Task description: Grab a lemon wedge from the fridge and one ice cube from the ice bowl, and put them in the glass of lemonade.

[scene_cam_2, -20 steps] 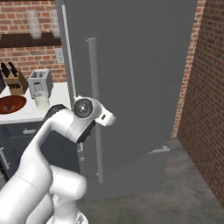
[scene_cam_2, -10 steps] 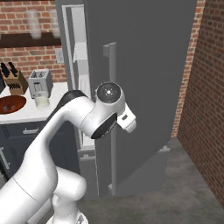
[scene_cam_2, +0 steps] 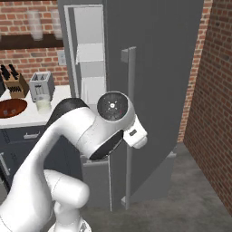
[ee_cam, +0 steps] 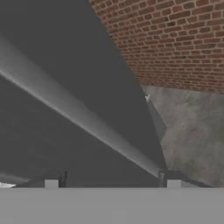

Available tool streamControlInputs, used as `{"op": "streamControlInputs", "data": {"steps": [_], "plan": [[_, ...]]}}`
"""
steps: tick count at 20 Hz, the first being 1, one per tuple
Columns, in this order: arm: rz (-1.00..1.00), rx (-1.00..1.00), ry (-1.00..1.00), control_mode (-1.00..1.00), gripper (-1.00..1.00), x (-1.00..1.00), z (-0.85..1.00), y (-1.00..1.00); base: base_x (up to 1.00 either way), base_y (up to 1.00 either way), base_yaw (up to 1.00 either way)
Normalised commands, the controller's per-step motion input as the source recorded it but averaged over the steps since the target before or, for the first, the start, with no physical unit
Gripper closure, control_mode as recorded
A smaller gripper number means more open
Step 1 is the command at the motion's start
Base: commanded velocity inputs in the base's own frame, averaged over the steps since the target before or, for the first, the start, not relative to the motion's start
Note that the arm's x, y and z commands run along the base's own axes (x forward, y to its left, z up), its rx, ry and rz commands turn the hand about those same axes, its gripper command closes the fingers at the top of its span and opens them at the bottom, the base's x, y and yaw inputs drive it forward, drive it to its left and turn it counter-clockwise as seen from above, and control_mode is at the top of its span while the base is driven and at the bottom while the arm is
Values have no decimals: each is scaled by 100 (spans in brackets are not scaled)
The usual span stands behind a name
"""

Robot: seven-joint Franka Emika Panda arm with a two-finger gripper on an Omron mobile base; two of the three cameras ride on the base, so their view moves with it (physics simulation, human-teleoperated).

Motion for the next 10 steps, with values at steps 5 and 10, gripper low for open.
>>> {"op": "streamControlInputs", "data": {"steps": [5,10], "plan": [[0,-2,-14,-100,-100,-86,66,24,0,0,0],[0,-19,-1,-100,-100,-52,58,64,0,0,0]]}}
